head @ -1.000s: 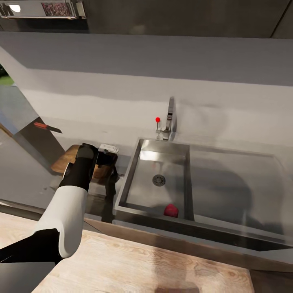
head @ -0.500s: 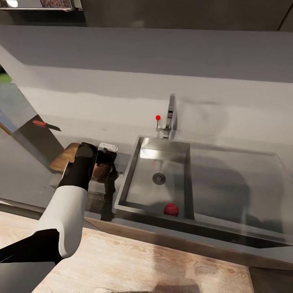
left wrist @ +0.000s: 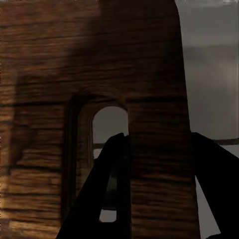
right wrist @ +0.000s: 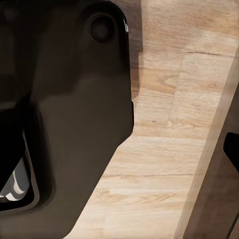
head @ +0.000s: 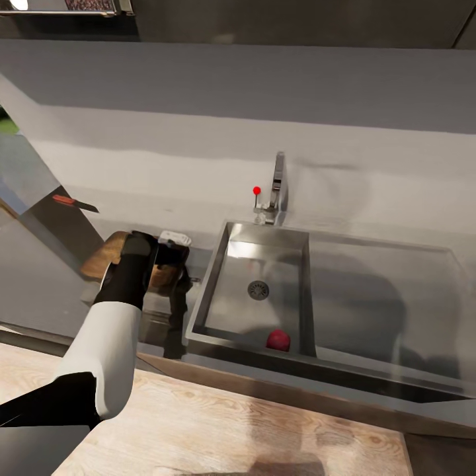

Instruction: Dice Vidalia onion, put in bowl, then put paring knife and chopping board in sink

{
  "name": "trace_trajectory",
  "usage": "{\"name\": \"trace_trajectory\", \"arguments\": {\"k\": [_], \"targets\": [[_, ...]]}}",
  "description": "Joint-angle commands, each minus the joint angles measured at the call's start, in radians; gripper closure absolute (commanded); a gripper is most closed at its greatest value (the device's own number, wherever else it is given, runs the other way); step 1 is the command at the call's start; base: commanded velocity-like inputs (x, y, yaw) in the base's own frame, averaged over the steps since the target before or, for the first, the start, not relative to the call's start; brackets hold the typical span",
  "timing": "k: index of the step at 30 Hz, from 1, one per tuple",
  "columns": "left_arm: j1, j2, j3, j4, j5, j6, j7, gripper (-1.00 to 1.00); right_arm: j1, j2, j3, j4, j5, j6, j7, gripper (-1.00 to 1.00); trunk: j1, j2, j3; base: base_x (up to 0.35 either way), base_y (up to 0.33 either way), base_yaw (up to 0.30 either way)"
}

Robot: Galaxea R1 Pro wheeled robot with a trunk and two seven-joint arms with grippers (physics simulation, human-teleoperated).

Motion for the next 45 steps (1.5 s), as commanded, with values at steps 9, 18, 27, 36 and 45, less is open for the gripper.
{"name": "trace_trajectory", "arguments": {"k": [9,18,27,36,45], "targets": [[-0.001,-0.001,0.004,-0.017,-0.007,0.005,-0.012,-1.00,0.000,0.000,0.000,0.001,0.002,-0.003,-0.004,-1.00,0.001,-0.002,-0.002,0.000,0.000,0.000],[-0.001,-0.001,0.004,-0.031,-0.007,0.005,-0.012,-1.00,0.000,0.000,0.000,0.001,0.002,-0.003,-0.004,-1.00,0.001,-0.002,-0.002,0.000,0.000,0.000],[-0.001,-0.003,0.003,-0.061,-0.007,0.008,-0.012,-1.00,0.000,0.000,0.000,0.001,0.002,-0.003,-0.004,-1.00,0.001,-0.002,-0.002,0.000,0.000,0.000],[-0.001,-0.005,0.002,-0.176,-0.006,0.013,-0.012,-1.00,0.000,0.000,0.000,0.002,0.002,-0.003,-0.004,-1.00,0.001,-0.002,-0.002,0.000,0.000,0.000],[-0.001,-0.006,-0.004,-0.392,-0.005,0.063,-0.018,-1.00,0.000,0.000,0.000,0.002,0.002,-0.003,-0.004,-1.00,0.001,-0.002,-0.002,0.000,0.000,0.000]]}}
